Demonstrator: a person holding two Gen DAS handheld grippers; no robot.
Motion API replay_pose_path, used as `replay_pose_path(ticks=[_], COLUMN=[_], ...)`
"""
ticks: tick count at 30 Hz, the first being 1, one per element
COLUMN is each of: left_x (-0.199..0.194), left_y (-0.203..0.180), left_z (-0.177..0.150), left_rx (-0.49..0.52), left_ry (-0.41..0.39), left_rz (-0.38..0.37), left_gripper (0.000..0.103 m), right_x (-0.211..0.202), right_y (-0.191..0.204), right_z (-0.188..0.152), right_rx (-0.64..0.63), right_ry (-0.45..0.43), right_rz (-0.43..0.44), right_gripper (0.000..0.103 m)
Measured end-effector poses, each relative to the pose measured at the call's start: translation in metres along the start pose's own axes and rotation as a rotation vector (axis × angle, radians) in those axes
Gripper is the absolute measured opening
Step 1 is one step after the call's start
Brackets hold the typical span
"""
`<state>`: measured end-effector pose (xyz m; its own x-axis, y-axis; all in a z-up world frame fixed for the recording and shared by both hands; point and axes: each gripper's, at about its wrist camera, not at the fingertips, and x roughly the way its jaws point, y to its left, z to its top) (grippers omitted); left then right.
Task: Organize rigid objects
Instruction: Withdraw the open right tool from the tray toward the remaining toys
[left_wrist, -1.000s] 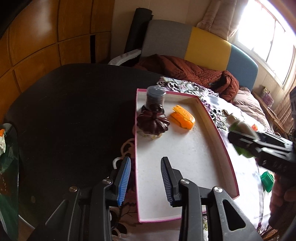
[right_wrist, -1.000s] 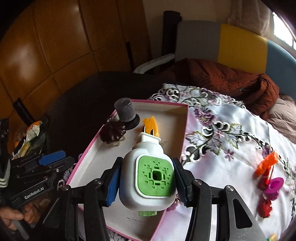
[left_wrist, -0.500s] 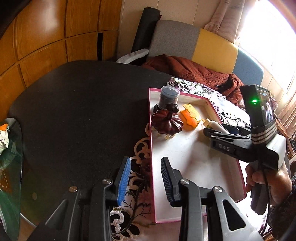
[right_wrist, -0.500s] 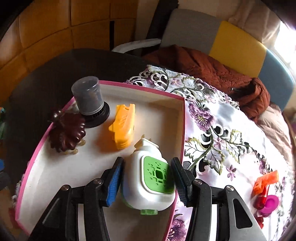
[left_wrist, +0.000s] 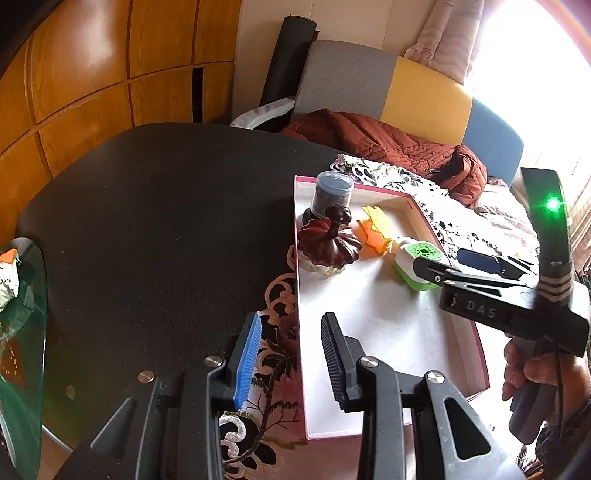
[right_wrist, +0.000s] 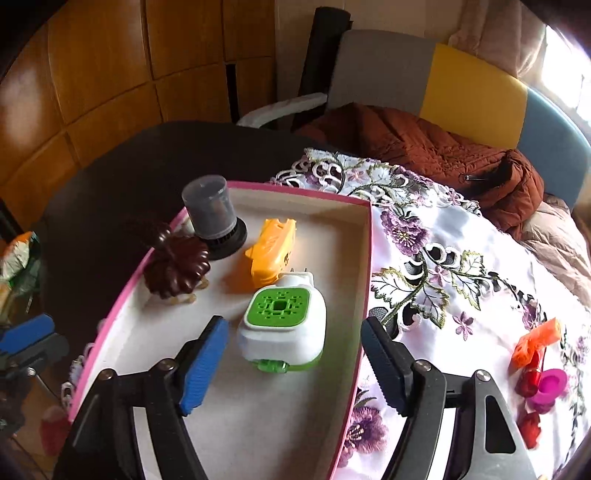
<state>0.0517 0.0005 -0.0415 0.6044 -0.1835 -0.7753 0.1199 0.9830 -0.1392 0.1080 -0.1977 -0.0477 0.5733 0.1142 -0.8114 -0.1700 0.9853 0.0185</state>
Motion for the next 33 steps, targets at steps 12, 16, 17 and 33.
replay_pose_path(ticks=[12,16,17,33], left_x=[-0.013,-0.017,-0.018,-0.020], left_y=[-0.014,-0.021,-0.023,-0.078], left_z=[-0.002,-0.001,-0.001,0.005], left_rx=[0.043,0.062,0.068,0.200], left_ry=[-0.023,-0.028,-0.029,-0.029], left_rz=[-0.011,-0.019,-0.022,-0.067], left_gripper=[0.033,0.033,0.033,0.033], right_x=[-0.039,-0.055,-0.059,-0.129], right_y=[-0.021,-0.039,-0.045,-0.194], right_z=[-0.010,-0.017,-0.019,-0.057], right_rx=[0.065,0.094,0.104,0.357], right_ry=[-0.083,-0.109,-0.114,-0.195], right_rz=[-0.004,-0.023,-0.033,-0.278], right_gripper=[0.088,0.092,0.093,0.102])
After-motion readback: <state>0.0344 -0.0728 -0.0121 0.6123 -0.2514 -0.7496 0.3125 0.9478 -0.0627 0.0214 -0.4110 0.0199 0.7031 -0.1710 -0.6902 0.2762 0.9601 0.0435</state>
